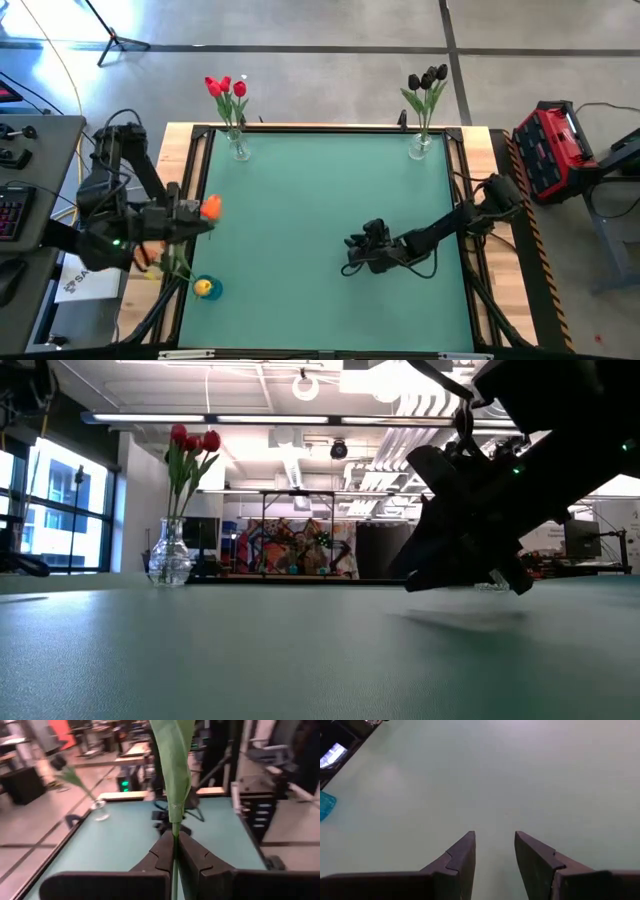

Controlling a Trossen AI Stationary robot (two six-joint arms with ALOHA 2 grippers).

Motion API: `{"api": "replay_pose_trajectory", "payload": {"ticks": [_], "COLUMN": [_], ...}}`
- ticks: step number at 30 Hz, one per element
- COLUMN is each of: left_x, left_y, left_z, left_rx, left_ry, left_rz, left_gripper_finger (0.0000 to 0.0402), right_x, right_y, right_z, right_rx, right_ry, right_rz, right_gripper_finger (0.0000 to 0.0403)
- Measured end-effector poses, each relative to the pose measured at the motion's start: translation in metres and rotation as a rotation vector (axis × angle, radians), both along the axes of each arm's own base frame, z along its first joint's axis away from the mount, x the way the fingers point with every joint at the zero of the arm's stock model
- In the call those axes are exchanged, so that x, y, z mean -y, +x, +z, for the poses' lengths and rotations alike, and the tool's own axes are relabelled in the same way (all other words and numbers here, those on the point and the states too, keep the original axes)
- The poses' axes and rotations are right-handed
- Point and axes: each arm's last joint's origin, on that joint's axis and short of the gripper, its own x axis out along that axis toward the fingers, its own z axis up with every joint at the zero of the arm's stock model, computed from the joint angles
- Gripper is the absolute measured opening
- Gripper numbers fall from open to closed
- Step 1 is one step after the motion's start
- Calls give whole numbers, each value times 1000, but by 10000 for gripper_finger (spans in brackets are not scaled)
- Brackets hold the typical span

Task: Sort flowers into vase by color
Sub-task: Put the orange tulip into the blue vase

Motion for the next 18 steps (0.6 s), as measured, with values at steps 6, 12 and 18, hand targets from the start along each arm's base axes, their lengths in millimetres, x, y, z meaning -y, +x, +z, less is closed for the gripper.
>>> {"api": "replay_pose_trajectory", "payload": {"ticks": [6, 12, 18], "left_x": [12, 34, 55], "left_y": [-14, -24, -37], "left_z": [-10, -32, -45], "left_rx": [83, 34, 11], "left_ry": [-16, 4, -19], "left_rz": [-14, -125, -206], "left_gripper_finger": [3, 3, 3], "right_x": [-1, -1, 5], "right_y": [0, 0, 2], "right_z": [0, 1, 1], "right_rx": [5, 9, 8], "right_ry": [0, 2, 2], "right_rz": [1, 2, -18], "right_gripper_finger": [126, 126, 126]}}
